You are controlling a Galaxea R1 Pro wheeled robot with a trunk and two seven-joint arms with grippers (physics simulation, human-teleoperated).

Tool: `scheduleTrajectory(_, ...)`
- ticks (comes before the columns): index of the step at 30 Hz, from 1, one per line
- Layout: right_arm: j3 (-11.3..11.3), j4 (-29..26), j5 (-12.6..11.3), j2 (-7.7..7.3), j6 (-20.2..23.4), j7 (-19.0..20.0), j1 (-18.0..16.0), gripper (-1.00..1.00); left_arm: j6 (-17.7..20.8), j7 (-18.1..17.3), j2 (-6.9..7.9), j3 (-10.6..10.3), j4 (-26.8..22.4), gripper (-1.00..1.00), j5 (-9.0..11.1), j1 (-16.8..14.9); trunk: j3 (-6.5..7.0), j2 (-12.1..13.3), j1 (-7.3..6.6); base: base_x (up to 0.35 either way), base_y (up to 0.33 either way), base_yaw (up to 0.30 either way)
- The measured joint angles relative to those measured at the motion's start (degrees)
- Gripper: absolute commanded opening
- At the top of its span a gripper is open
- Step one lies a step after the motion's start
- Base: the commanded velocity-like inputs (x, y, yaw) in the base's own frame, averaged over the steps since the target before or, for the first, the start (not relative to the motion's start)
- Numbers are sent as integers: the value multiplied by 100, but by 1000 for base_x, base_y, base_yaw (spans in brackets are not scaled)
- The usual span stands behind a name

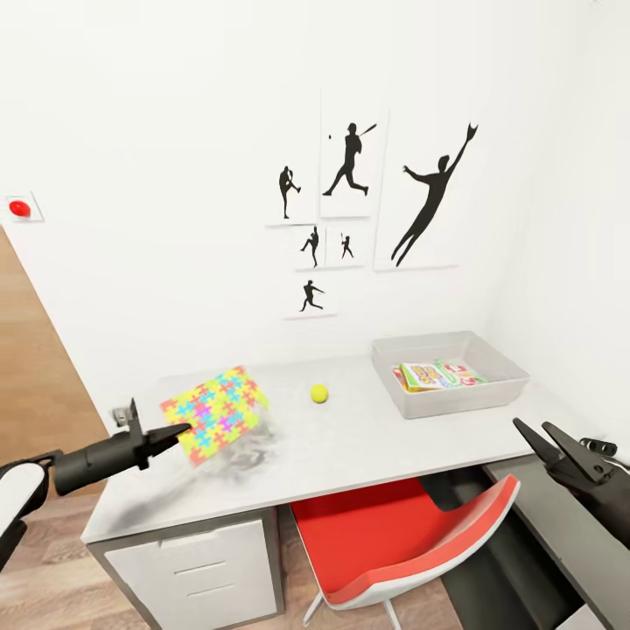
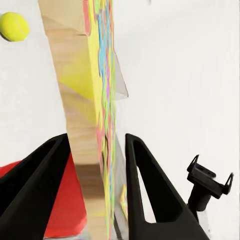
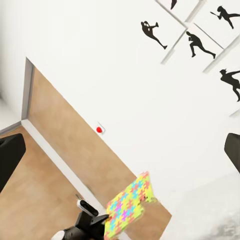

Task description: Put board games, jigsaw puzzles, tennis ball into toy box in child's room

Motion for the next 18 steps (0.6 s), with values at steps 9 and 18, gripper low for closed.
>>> scheduleTrajectory(9,135,-19,41,-75,402,-1957,-4,100,8,-1099,340,-574,72,-100,-117,-340,162,362,-198,0,0,0)
scheduleTrajectory(18,111,-19,26,-104,807,-2513,-6,100,7,-1126,666,-634,399,-100,-128,-401,324,724,-396,0,0,0)
